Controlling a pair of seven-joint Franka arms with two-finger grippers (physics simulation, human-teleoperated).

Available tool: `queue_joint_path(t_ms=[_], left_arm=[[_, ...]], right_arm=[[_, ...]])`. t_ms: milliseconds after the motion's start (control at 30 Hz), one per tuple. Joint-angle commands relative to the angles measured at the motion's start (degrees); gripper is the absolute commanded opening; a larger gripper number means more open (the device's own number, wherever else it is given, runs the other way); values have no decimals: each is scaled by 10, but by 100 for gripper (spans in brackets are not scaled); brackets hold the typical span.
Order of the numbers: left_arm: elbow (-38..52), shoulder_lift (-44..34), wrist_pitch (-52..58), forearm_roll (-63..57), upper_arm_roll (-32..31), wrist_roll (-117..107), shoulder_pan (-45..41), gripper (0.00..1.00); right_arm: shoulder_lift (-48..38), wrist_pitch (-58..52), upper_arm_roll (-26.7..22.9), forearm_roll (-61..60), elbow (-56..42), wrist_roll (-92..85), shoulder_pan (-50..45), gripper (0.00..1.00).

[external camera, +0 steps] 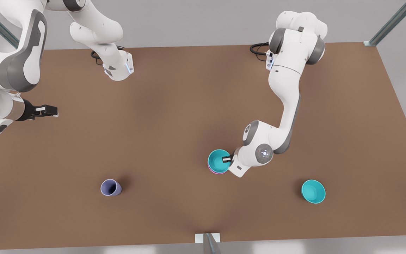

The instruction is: Stack the blue bowl on the pink bowl

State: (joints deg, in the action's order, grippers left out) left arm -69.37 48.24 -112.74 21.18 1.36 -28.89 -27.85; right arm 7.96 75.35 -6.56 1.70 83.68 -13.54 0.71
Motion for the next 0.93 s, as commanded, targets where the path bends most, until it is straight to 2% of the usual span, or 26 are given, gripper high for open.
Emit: queue_joint_path(t_ms=[0, 200, 267, 300, 367, 400, 433, 500, 567, 633, 667, 700, 733, 900], left_arm=[[0, 0, -10, 3, 0, -172, 0, 21], [0, 5, -10, 2, 0, -166, 0, 21], [0, 6, -10, 2, -1, -168, 0, 61], [0, 6, -8, 1, -1, -164, 0, 100], [0, 5, 4, -1, -1, -165, -1, 100], [1, -18, 81, -16, 7, -145, 1, 100], [3, -67, 199, -18, 43, -78, 17, 100], [10, -163, 355, -32, 176, 61, 17, 100], [49, -194, 419, -112, 213, 195, 18, 100], [86, -211, 486, -128, 244, 342, 20, 100], [48, -263, 460, -128, 210, 342, 59, 100], [-5, -318, 410, -187, 69, 335, 147, 100], [-27, -344, 400, -219, 27, 341, 169, 100], [-19, -344, 406, -214, 26, 343, 179, 100]], right_arm=[[-1, 0, 0, 0, 1, -5, 1, 100], [0, 0, 0, 0, 1, -5, 1, 100], [1, 0, 0, 0, 1, -5, 1, 100], [1, 0, 0, 0, 1, -5, 1, 100], [1, 0, 0, 0, 1, -5, 1, 100], [1, 0, 0, 0, 1, -5, 1, 100], [1, 0, 0, 0, 1, -5, 1, 100], [1, 0, 0, 0, 1, -5, 1, 100], [1, 0, 0, 0, 1, -6, 1, 100], [3, 1, 0, 1, -1, -7, 1, 100], [3, 1, 0, 1, -2, -6, 1, 100], [3, 1, 0, 1, -2, -6, 1, 100], [3, 1, 0, 1, -2, -6, 1, 100], [3, 1, 0, 1, -2, -6, 1, 100]])
